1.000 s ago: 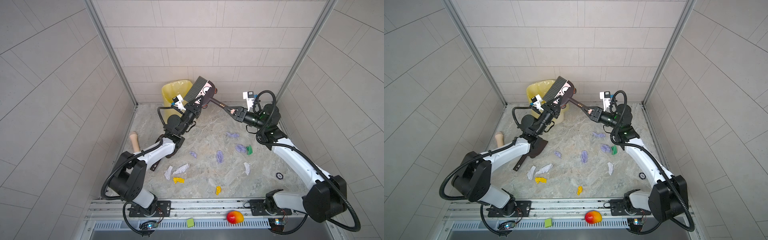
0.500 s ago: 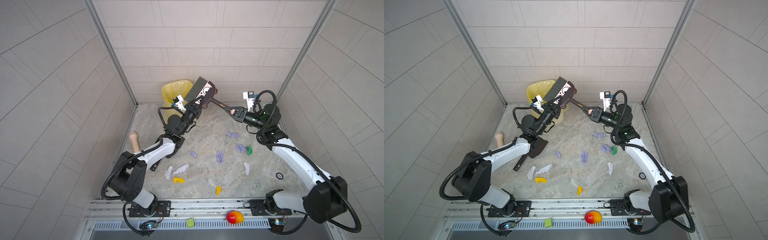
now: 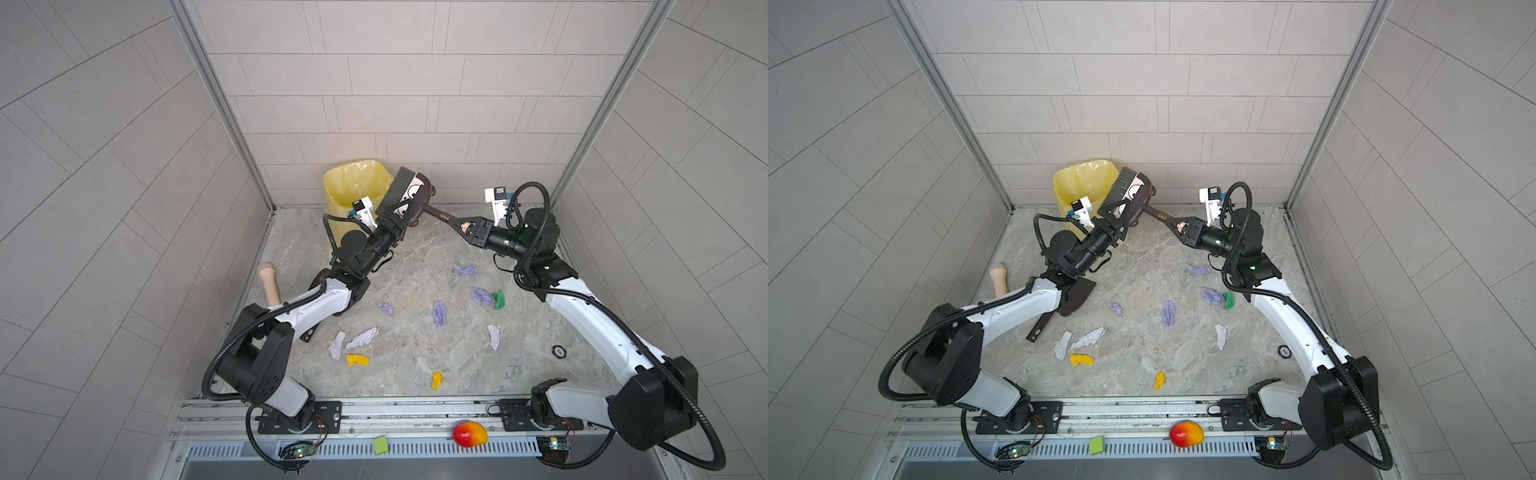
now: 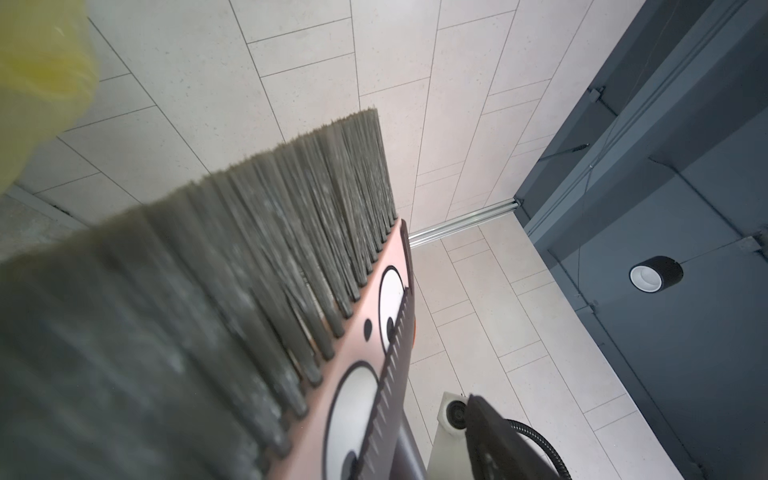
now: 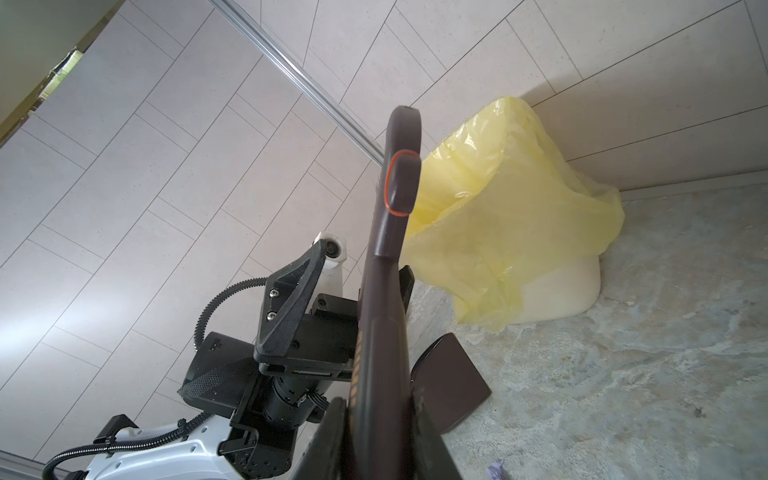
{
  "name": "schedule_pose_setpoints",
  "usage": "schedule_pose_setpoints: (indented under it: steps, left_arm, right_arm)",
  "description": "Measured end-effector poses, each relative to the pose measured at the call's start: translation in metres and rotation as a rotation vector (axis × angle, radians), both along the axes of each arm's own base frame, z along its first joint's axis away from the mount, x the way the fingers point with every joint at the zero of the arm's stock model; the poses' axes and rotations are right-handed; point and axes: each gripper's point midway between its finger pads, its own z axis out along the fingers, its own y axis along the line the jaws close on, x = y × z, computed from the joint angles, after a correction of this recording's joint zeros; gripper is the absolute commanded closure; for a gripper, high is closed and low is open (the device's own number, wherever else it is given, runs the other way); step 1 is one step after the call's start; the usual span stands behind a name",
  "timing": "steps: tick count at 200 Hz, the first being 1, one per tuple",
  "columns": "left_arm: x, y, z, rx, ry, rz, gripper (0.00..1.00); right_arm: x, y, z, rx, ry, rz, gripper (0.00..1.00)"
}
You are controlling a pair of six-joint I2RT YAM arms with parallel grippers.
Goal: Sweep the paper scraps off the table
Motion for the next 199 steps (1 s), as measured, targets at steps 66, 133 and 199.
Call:
schedule_pose_setpoints:
  steps: [66,133,199]
  left_arm:
    - [-0.008,0.012,-0.010,0.048,0.037,0.029,0.12]
    - [-0.021,0.030,-0.026,0.125,0.094,0.074,0.11]
    - [-0.056,0.060,-0.032,0.344,0.154,0.131,0.11]
  right_arm:
    - [0.002,-0.012,0.002,-0.008,0.001,-0.042,1.00]
    - [0.006,-0.022,0.000,-0.021,0.000,-0.076,1.00]
    - [0.008,-0.031,-0.013,-0.047,0.047,-0.086,1.00]
